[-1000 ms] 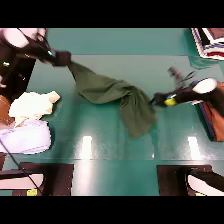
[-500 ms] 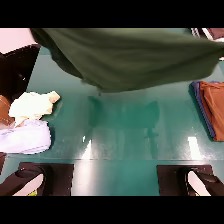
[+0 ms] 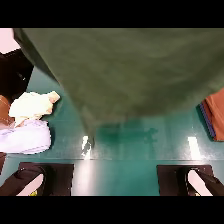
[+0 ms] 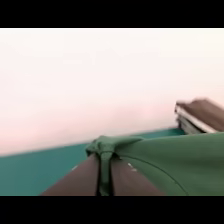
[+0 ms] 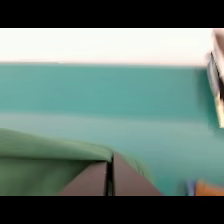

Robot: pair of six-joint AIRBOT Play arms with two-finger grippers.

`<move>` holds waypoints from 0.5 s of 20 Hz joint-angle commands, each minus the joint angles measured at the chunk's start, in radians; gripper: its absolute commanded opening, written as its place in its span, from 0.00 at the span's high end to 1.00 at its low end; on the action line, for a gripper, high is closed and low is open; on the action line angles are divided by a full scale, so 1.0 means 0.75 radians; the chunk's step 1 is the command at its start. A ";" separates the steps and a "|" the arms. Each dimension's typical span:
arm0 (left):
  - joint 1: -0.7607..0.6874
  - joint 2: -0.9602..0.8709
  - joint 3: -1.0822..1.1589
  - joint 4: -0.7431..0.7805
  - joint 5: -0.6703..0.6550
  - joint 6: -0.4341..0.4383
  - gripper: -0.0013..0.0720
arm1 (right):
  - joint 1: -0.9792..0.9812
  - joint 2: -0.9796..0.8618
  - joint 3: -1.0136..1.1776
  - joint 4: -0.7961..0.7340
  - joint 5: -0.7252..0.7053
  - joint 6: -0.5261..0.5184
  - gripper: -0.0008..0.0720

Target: Fold the shirts.

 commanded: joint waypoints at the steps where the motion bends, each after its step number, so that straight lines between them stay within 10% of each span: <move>1: 0.001 -0.282 0.001 -0.012 -0.286 -0.001 0.94 | 0.054 -0.187 -0.072 -0.009 0.146 0.030 0.97; 5: 0.002 -0.740 -0.074 -0.026 -0.596 0.000 0.94 | 0.221 -0.491 -0.349 -0.038 0.133 0.031 0.97; 10: 0.018 -1.086 -0.140 -0.006 -0.400 0.010 0.92 | 0.346 -0.847 -0.363 -0.083 -0.040 0.031 0.97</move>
